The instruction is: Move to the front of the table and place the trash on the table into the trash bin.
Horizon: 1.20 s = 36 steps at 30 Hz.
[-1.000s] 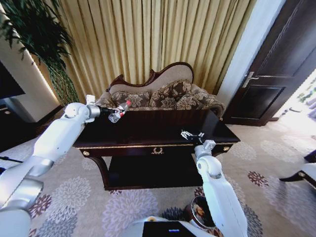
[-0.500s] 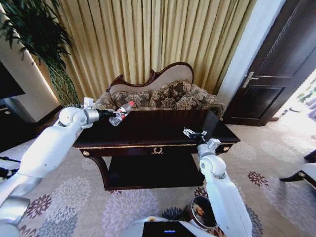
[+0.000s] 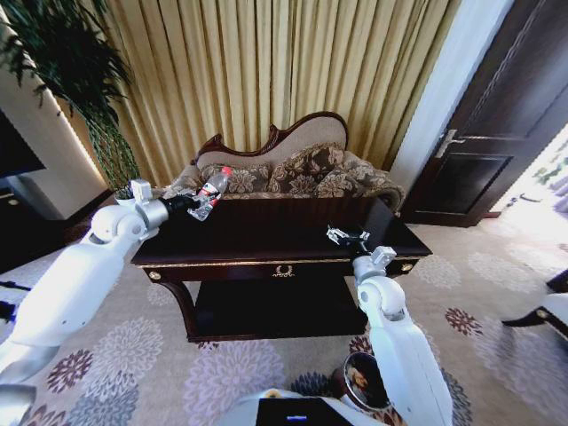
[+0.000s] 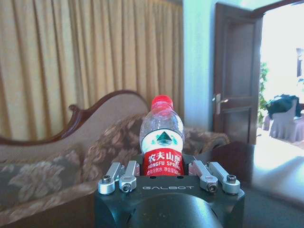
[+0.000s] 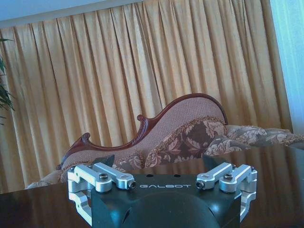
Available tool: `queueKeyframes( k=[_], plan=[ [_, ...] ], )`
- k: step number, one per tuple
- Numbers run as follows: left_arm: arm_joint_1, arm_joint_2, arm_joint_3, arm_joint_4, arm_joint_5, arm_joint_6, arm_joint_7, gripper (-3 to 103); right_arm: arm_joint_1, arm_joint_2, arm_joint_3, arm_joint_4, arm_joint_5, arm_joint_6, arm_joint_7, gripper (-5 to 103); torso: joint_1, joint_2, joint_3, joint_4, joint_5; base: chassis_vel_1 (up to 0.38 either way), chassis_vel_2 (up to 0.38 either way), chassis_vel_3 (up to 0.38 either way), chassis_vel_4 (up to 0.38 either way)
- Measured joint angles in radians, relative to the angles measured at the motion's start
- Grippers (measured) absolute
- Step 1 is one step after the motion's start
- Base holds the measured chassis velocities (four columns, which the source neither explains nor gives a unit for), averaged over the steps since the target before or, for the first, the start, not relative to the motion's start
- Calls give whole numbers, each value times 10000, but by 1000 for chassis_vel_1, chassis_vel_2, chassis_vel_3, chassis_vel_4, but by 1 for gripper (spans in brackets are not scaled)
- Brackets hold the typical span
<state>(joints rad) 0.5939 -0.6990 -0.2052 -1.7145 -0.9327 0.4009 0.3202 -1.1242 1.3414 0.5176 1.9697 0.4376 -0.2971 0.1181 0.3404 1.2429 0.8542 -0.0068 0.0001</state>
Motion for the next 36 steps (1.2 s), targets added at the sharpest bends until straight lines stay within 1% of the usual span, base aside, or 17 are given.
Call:
queueKeyframes(
  k=[1,2,3,4,5,7,11,12,16,20,24,27,28,30,31,33,36],
  plan=[
    [0,0,0,0,0,0,0,40,0,0,0,0,0,0,0,100,0,0,0,0,0,0,0,0,0],
    [23,-62,182,50,26,-449,77,40,-30,42,-2,6,-27,0,-5,100,0,0,1,-1,-1,0,0,0,0],
    [6,-117,316,161,51,-727,225,40,-65,74,1,29,-65,0,-10,100,1,0,1,-3,-1,0,0,0,0],
    [6,-117,316,161,51,-727,225,40,-65,74,1,29,-65,0,-10,100,1,0,1,-3,-1,0,0,0,0],
    [-103,-200,528,365,145,-952,469,40,-136,93,28,79,-97,0,-28,100,1,0,2,-1,-2,0,0,0,0],
    [-190,-246,633,469,193,-1025,568,40,-185,100,63,128,-109,0,-39,100,1,0,3,0,-1,0,0,0,0],
    [-1033,-713,1532,1121,488,-1288,1038,39,-467,170,249,495,-125,0,-70,100,0,0,2,-3,0,0,0,0,0],
    [-1033,-713,1532,1121,488,-1288,1038,39,-467,170,249,495,-125,0,-70,100,0,0,2,-3,0,0,0,0,0],
    [-1727,-1181,2336,1458,710,-1575,1218,39,-762,127,285,880,-118,0,-74,100,1,-1,2,-5,1,0,0,0,0],
    [-1778,-1394,2468,1468,959,-1745,1220,39,-888,42,252,1112,-6,0,-159,100,1,-1,2,-4,0,0,0,0,0],
    [-1533,-1535,2434,1319,1418,-1940,1186,39,-926,-28,192,1301,223,-50,-212,100,0,0,2,-1,-1,0,0,0,0],
    [-1150,-1518,2244,1138,1799,-2175,1194,39,-939,-186,13,1671,1072,-269,-209,100,1,-1,2,1,-2,0,0,0,0],
    [-1150,-1518,2244,1138,1799,-2175,1194,39,-939,-186,13,1671,1072,-269,-209,100,1,-1,2,1,-2,0,0,0,0],
    [-978,-1405,2162,1098,1850,-2284,1234,39,-990,-338,-151,2166,2003,-608,-170,100,1,0,2,0,-1,0,0,0,0],
    [-978,-1405,2162,1098,1850,-2284,1234,39,-990,-338,-151,2166,2003,-608,-170,100,1,0,2,0,-1,0,0,0,0],
    [-950,-1315,2132,1173,1921,-2370,1368,39,-985,-594,-354,2777,2840,-1028,-155,100,0,0,0,0,-2,0,0,0,0],
    [-950,-1292,2125,1204,1948,-2403,1424,39,-869,-856,-577,3080,3333,-1305,-150,100,0,0,0,-1,-3,0,0,0,0]
  ],
)
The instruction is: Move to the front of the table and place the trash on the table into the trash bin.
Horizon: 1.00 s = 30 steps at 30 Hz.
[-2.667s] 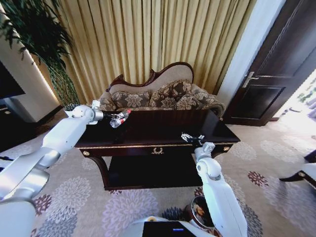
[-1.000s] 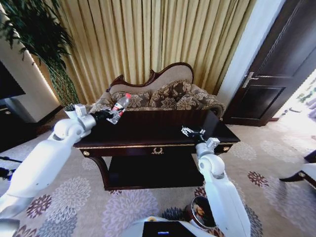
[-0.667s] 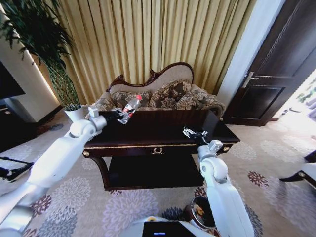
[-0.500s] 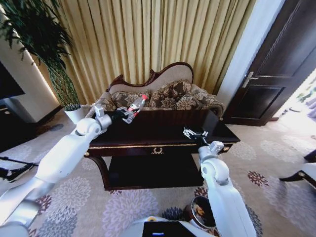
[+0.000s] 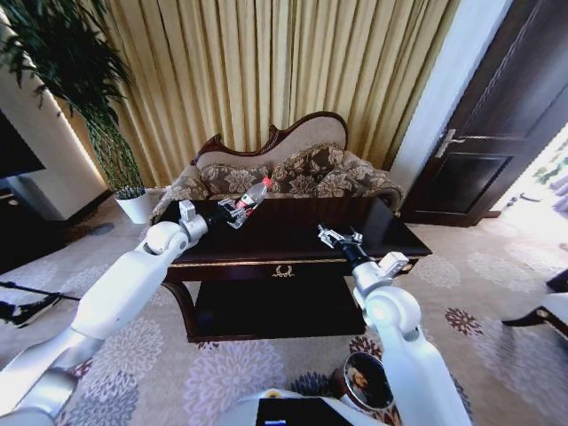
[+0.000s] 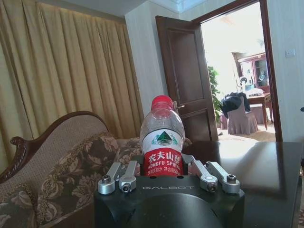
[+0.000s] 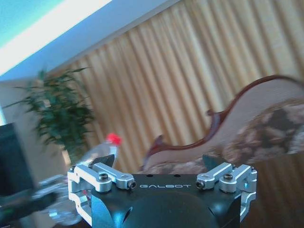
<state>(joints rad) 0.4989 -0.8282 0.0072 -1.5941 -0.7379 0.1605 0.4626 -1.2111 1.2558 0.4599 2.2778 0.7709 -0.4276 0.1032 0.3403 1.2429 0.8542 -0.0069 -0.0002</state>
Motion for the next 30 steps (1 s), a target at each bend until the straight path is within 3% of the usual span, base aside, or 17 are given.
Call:
queueKeyframes(
  k=[9,30],
  plan=[
    [-637,-121,499,92,0,-206,22,37,378,-419,-437,-210,295,-399,37,100,1,-1,1,-3,3,0,0,0,0],
    [-1337,-342,1380,-304,-131,-294,-408,34,1725,138,-618,-1175,323,-429,313,100,1,-1,1,0,2,0,0,0,0]
  ],
)
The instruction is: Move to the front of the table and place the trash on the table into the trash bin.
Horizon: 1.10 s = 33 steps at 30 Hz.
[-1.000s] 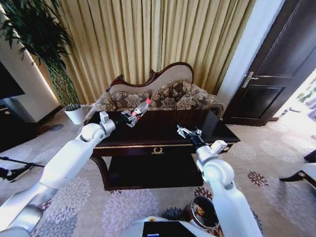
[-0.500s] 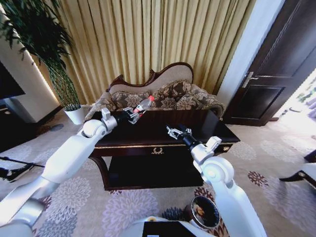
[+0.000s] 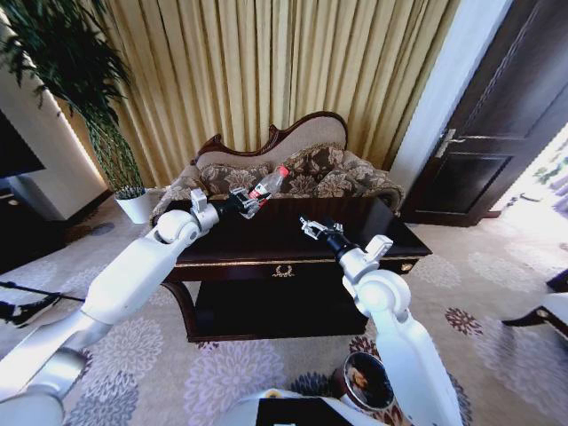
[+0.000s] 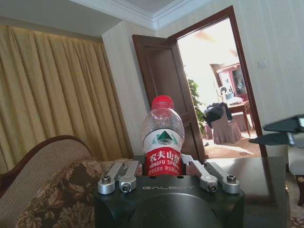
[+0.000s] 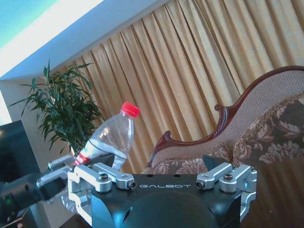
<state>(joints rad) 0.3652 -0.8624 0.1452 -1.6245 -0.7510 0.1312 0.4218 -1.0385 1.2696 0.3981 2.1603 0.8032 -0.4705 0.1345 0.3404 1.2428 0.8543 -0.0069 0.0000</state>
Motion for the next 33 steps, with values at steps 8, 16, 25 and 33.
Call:
queueKeyframes(
  k=[8,16,25,33],
  plan=[
    [-306,-33,469,-135,-166,20,-205,34,410,-49,-243,-181,9,40,0,100,0,0,0,-1,0,0,0,0,0],
    [-586,-248,939,-294,-330,102,-560,34,740,-125,-451,-328,-62,126,-43,100,1,0,0,-1,0,0,0,0,0],
    [-884,-270,1321,-561,-548,125,-677,34,809,-166,-689,-471,-358,603,-412,100,0,0,0,-1,1,0,0,0,0],
    [-870,-269,1441,-718,-577,126,-693,34,1133,-101,-904,-688,-428,766,-416,100,0,0,0,0,0,0,0,0,0]
  ],
)
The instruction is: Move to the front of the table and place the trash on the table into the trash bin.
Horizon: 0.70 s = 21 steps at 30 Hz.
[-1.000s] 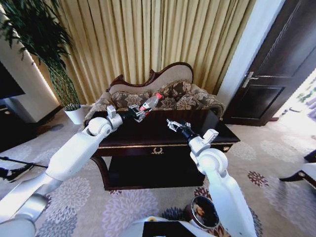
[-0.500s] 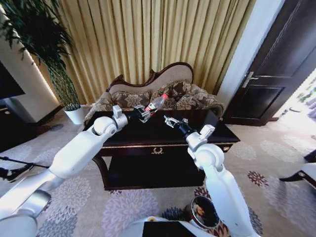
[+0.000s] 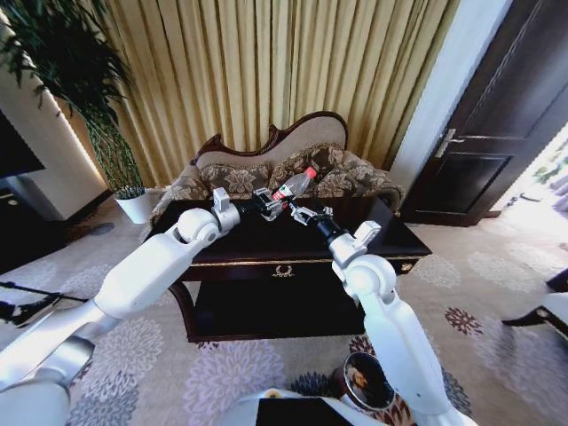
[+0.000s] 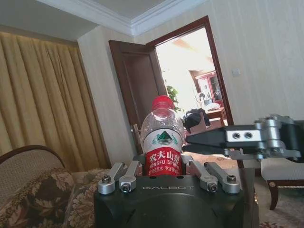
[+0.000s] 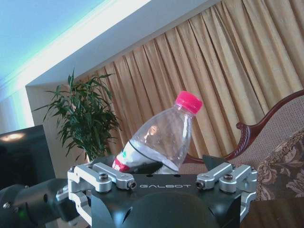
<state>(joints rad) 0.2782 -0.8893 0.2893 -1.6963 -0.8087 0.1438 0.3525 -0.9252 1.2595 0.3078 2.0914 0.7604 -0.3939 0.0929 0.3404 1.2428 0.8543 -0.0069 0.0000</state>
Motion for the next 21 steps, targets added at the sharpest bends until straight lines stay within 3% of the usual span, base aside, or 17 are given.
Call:
queueKeyframes(
  k=[21],
  plan=[
    [141,-233,200,206,72,-12,17,34,123,-30,7,-46,51,26,26,100,1,0,0,-1,0,0,0,0,0]
  ],
)
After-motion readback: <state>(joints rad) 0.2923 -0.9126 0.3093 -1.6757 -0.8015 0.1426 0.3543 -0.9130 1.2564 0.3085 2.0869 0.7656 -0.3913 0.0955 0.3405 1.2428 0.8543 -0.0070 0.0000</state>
